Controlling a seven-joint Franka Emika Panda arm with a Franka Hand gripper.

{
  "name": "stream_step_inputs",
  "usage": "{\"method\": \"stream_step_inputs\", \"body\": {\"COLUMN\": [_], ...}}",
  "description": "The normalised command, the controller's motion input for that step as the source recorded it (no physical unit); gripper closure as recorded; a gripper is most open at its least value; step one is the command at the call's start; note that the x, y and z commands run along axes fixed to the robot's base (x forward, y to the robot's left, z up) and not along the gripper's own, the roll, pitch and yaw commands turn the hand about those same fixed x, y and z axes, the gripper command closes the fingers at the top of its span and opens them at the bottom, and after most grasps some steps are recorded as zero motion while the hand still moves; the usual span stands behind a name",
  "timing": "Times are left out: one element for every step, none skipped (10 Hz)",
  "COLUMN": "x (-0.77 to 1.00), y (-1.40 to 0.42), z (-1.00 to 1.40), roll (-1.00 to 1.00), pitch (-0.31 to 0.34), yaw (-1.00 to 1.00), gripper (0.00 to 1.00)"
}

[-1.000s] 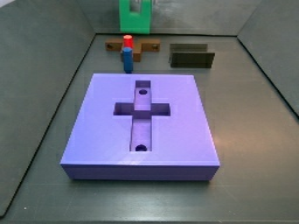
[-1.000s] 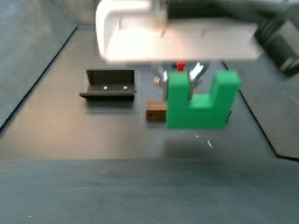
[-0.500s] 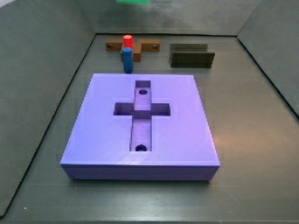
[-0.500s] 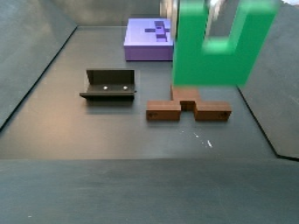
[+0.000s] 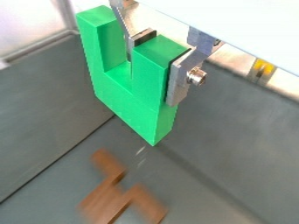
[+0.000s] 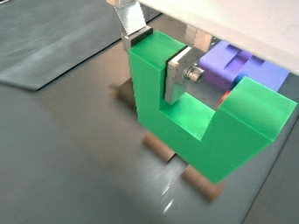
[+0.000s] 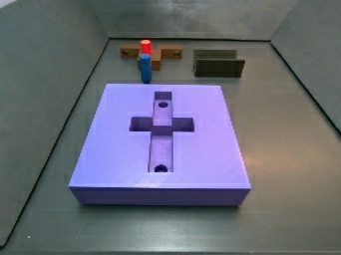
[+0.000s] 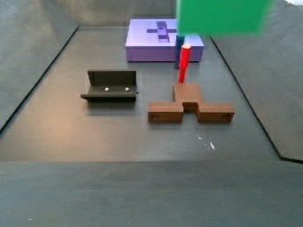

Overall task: Pick up the green object. Move up. Move to above the board. Insert the green object.
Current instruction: Move to above the board, then insert the green object.

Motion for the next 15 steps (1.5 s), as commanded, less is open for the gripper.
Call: {"method": "stream_step_inputs", "body": {"x": [0.0,-0.01,0.0,0.0,-0.01,-0.01,-0.01,0.0,0.01,0.04,0.09,0.08,0.08,-0.09,0.01], "y": [-1.4,-1.4,-1.4,-1.4,-1.4,-1.4,-1.4,-1.4,-1.4,-1.4,-1.4,-0.53,-0.21,-0.01,-0.21], "z": [0.13,0.13,0.13,0.14,0.14,0.14,0.15,0.16,0.16,0.17,0.18,0.08,0.04,-0.22,-0.53], "roll": [0.02,0.01,0.01,0.0,0.0,0.01,0.0,0.0,-0.01,0.01,0.01,0.01,0.01,0.05,0.27], "pitch": [0.028,-0.009,-0.002,0.013,0.006,0.001,0.017,0.03,0.053,0.085,0.114,0.149,0.149,-0.114,-0.229], "yaw": [0.04,0.02,0.01,0.01,0.01,0.01,0.01,0.01,0.01,0.01,0.01,0.01,0.01,0.03,0.05], "gripper": [1.0,1.0,1.0,1.0,1.0,1.0,1.0,1.0,1.0,1.0,1.0,1.0,1.0,1.0,1.0]}}
